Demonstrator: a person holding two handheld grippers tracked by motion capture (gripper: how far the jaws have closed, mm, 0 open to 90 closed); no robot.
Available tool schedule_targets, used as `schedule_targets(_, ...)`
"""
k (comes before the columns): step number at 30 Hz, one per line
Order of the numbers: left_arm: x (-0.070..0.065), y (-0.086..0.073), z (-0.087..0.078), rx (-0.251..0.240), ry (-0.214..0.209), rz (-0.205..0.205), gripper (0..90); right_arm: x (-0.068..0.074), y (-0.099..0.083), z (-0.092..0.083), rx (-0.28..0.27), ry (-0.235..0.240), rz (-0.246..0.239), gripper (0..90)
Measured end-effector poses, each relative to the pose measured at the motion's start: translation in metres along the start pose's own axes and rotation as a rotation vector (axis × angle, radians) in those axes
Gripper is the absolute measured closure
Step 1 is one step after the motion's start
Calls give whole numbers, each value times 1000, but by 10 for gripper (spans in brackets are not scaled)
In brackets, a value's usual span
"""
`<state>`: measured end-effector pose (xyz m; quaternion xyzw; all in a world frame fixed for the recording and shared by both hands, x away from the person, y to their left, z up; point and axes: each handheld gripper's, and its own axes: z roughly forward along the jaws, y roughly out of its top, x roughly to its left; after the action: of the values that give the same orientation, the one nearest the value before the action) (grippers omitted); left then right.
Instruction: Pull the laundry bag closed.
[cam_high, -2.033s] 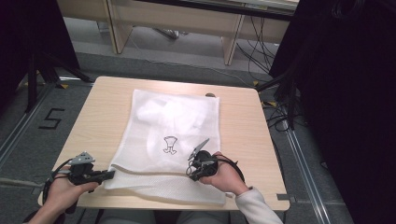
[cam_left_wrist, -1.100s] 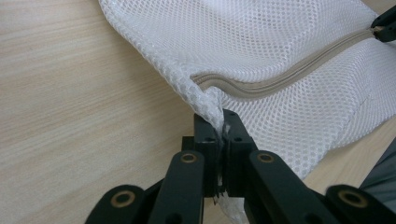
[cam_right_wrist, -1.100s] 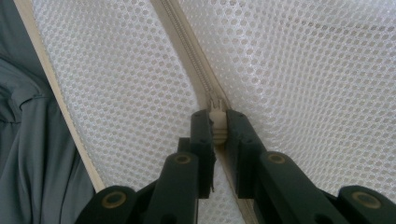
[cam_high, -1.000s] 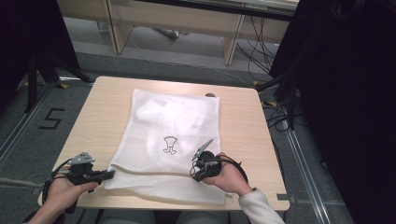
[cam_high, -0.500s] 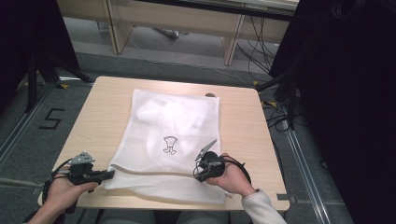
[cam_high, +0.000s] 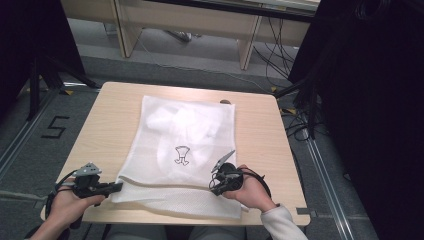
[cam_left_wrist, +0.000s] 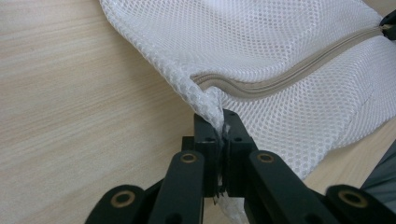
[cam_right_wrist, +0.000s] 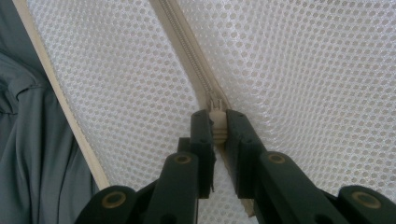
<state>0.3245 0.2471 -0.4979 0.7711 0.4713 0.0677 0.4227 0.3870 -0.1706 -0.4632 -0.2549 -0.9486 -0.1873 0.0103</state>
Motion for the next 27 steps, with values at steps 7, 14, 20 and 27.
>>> schedule_targets(7, 0, 0, 0, -2, -1, -2, 862, 0, 0, 0, -2, 0, 0, 824)
schedule_targets(14, 0, 0, 0, -3, -1, -4, 862, -1, -3, -1, 7, -3, 12, 823)
schedule_targets(20, 0, 0, 0, -4, -1, -5, 862, -2, -7, -3, 7, -5, 31, 823)
schedule_targets(27, 3, 1, -2, 29, 2, 31, 862, -4, -11, -5, 7, -7, 39, 823)
